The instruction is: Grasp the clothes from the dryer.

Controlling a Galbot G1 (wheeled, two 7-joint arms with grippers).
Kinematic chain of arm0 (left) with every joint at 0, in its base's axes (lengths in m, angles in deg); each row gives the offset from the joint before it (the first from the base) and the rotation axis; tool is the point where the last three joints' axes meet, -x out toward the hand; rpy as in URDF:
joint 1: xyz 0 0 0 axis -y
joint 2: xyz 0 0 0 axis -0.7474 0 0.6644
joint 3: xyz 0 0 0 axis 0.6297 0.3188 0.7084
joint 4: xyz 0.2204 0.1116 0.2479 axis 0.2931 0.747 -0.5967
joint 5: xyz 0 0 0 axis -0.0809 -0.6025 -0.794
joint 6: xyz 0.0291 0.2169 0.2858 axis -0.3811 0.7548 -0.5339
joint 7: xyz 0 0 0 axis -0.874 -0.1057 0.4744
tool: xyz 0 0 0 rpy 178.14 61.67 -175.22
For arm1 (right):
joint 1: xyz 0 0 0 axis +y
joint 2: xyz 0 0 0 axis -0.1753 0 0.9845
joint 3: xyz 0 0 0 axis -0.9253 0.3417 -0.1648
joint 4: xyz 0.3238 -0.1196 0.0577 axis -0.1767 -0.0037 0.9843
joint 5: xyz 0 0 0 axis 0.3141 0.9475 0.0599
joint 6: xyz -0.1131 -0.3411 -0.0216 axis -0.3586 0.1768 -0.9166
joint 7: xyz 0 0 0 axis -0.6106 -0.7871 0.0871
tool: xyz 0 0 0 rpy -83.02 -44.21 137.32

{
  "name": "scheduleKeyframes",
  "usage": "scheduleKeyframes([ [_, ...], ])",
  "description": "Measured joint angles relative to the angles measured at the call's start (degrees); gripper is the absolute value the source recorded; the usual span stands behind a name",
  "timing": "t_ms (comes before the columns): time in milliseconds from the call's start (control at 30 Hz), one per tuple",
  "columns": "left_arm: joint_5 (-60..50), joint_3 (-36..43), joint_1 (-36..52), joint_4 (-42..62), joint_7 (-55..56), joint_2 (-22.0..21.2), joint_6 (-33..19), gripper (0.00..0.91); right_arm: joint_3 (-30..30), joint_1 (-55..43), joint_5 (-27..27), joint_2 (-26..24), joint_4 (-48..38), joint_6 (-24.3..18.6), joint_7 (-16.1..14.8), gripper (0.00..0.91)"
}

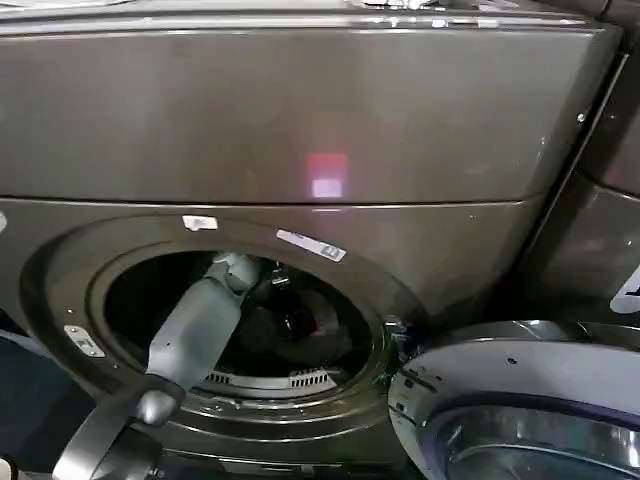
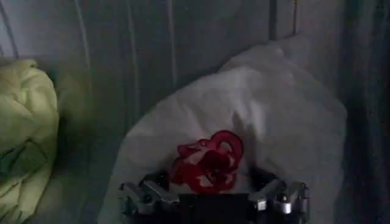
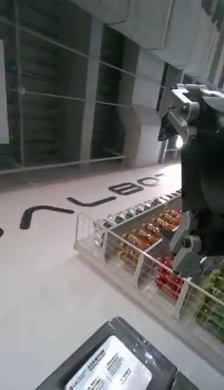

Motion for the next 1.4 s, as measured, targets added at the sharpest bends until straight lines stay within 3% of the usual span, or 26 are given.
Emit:
scheduleKeyframes([
  [100, 0.1, 0.0, -0.1, 0.0, 0.0, 0.0, 0.1, 0.159, 0.0, 0.0, 0.0, 0.0, 0.0, 0.0, 0.0, 0.907],
  [600, 0.1, -0.2, -0.4, -0.1, 0.3, 0.1, 0.2, 0.034, 0.2, -0.1, -0.5, 0.0, 0.1, 0.0, 0.0, 0.907],
  [1067, 2.7, 0.1, -0.9, -2.9, 1.7, 0.5, 2.0, 0.0, 0.6, -0.4, -0.9, 0.1, 0.0, 0.1, 0.1, 0.907],
  [1400, 7.4, 0.7, -2.0, -7.1, 13.9, 0.2, 6.7, 0.0, 0.7, -0.5, -1.5, 0.2, -0.2, 0.1, 0.1, 0.907],
])
